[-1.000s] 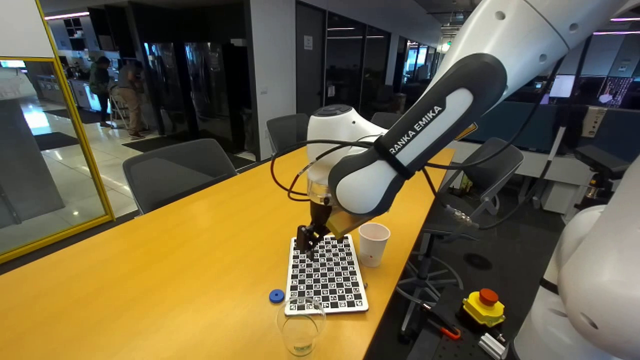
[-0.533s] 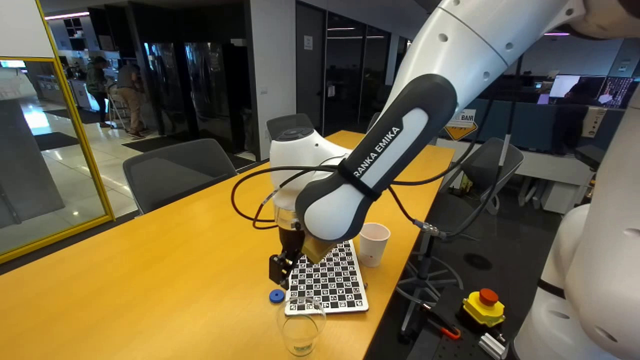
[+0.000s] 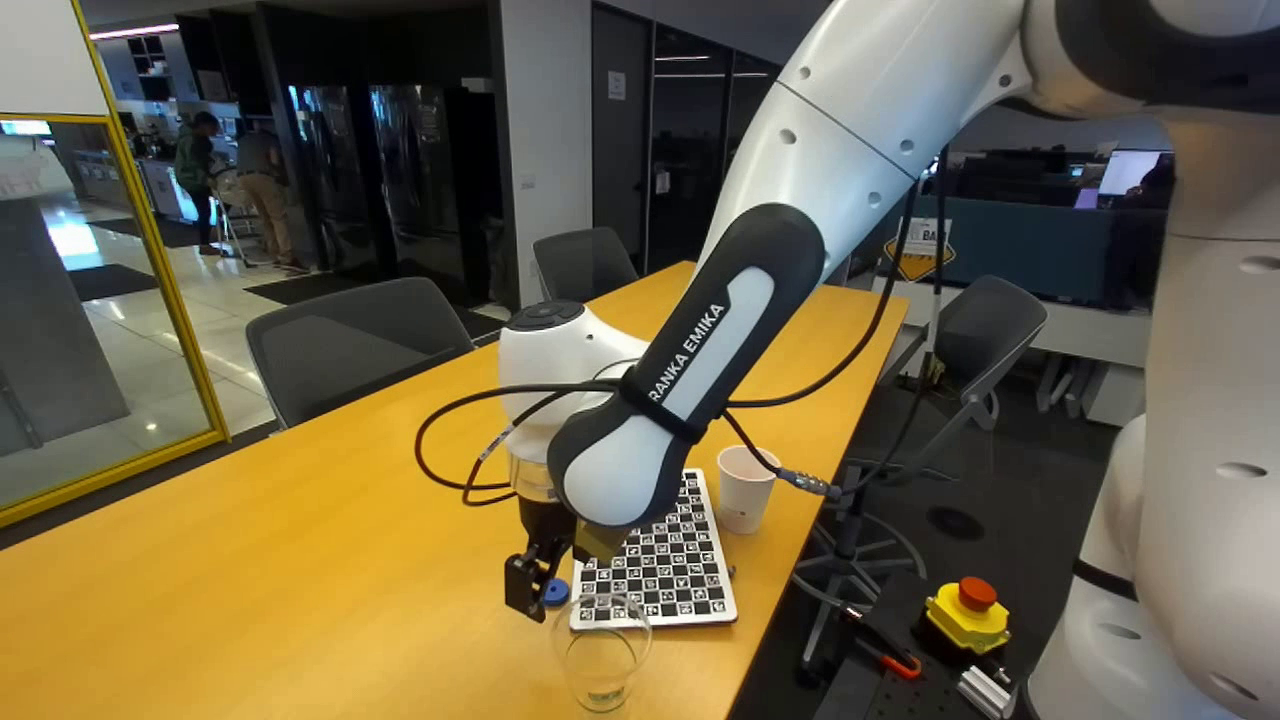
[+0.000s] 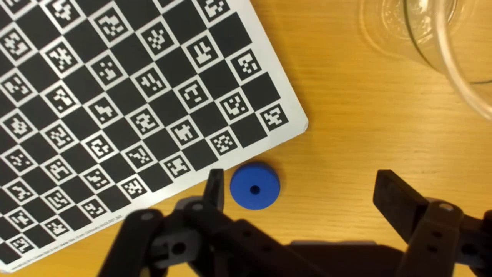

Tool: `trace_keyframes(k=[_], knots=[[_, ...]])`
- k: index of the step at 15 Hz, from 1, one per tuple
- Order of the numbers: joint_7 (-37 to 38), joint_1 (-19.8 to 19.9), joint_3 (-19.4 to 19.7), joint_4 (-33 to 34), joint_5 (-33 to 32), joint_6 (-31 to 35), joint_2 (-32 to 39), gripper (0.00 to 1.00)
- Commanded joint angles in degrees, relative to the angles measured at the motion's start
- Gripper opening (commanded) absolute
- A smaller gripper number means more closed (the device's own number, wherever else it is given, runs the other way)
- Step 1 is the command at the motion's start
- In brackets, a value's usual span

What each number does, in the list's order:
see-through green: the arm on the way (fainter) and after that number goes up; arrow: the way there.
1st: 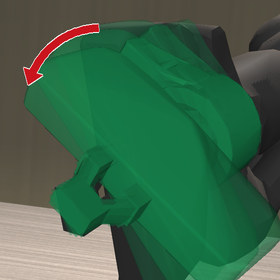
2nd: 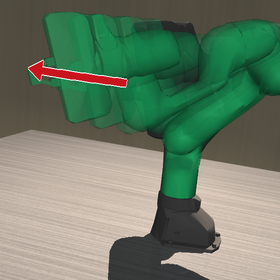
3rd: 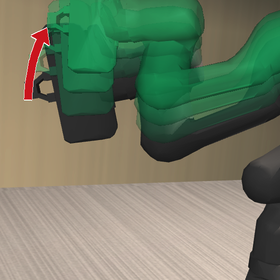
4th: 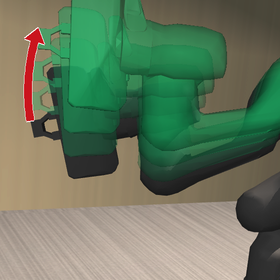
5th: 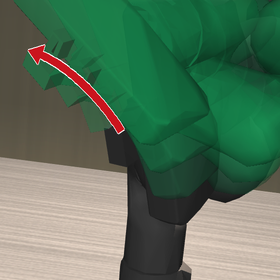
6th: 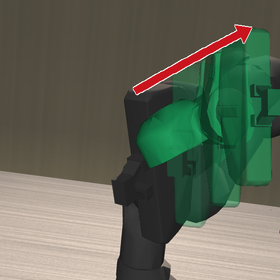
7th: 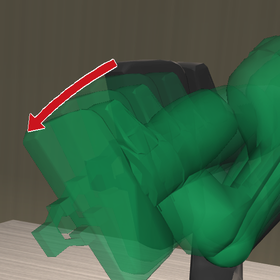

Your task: Put the four orange rings inside the white cup, put the blue ring inside the clear cup

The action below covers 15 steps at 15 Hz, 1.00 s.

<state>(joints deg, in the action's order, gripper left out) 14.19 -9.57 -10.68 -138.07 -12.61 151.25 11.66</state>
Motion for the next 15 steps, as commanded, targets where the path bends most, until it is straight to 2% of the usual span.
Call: trace_keyframes(k=[1, 15], knots=[[-4.6, -1.1, 1.3, 2.4, 0.0, 2.4, 3.5, 1.0], [-14.9, -1.2, 3.4, 6.3, -1.7, 2.2, 8.3, 1.0]])
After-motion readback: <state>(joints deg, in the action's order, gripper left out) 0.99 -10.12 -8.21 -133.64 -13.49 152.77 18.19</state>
